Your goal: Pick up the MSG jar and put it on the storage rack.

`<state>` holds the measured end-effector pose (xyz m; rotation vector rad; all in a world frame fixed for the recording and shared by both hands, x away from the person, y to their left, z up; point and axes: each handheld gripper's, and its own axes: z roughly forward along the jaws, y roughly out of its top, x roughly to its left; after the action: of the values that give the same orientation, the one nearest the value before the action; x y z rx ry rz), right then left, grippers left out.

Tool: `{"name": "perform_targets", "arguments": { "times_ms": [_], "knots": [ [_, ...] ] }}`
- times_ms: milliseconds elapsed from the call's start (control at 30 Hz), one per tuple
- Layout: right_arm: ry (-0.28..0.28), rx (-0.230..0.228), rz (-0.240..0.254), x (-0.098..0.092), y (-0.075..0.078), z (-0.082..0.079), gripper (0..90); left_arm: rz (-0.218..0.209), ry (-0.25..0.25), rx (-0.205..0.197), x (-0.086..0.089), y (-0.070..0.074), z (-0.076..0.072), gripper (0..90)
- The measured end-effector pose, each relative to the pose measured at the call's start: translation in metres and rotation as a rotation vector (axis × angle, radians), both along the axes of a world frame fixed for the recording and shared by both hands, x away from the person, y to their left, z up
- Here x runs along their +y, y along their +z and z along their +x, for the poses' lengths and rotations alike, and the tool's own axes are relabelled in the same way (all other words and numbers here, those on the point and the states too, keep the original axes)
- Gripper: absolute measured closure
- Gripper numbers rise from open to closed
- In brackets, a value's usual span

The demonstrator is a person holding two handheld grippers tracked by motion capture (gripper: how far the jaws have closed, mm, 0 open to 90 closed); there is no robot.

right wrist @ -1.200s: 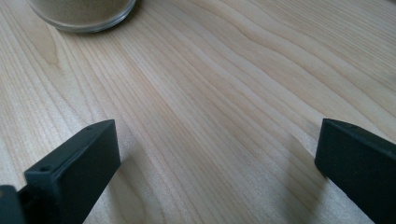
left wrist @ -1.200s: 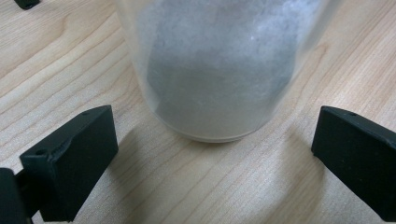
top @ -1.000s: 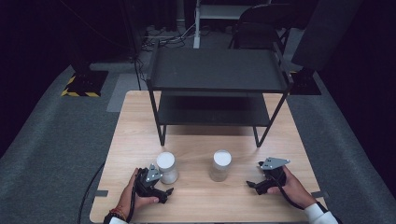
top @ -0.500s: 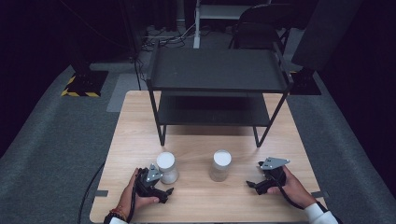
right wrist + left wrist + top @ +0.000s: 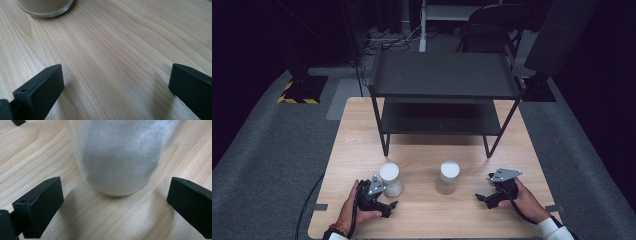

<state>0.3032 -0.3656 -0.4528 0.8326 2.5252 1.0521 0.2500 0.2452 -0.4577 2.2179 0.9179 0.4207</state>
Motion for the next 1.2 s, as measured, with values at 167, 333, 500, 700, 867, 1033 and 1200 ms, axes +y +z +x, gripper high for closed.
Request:
{"name": "perform_targets", "arguments": {
  "times_ms": [167,333,500,700,867,1033,1200],
  "knots": [
    [0.000,0.000,0.000,0.000,0.000,0.000,0.0,-0.009,0.001,-0.016,0.000,0.003,-0.002,1.7],
    [-0.001,0.000,0.000,0.000,0.000,0.000,0.0,-0.026,-0.004,-0.033,0.000,0.008,-0.003,1.7],
    [0.000,0.000,0.000,0.000,0.000,0.000,0.0,-0.039,-0.006,-0.054,0.000,0.013,-0.005,1.7],
    [0.000,0.000,0.000,0.000,0.000,0.000,0.0,-0.054,0.000,-0.073,0.002,0.020,-0.006,1.6],
    [0.000,0.000,0.000,0.000,0.000,0.000,0.0,-0.084,0.005,-0.084,0.004,0.027,-0.006,1.5],
    [0.000,0.000,0.000,0.000,0.000,0.000,0.0,-0.102,0.004,-0.094,0.006,0.032,-0.003,1.5],
    [0.000,0.000,0.000,0.000,0.000,0.000,0.0,-0.120,0.000,-0.099,0.006,0.035,0.002,1.7]
  ]
}}
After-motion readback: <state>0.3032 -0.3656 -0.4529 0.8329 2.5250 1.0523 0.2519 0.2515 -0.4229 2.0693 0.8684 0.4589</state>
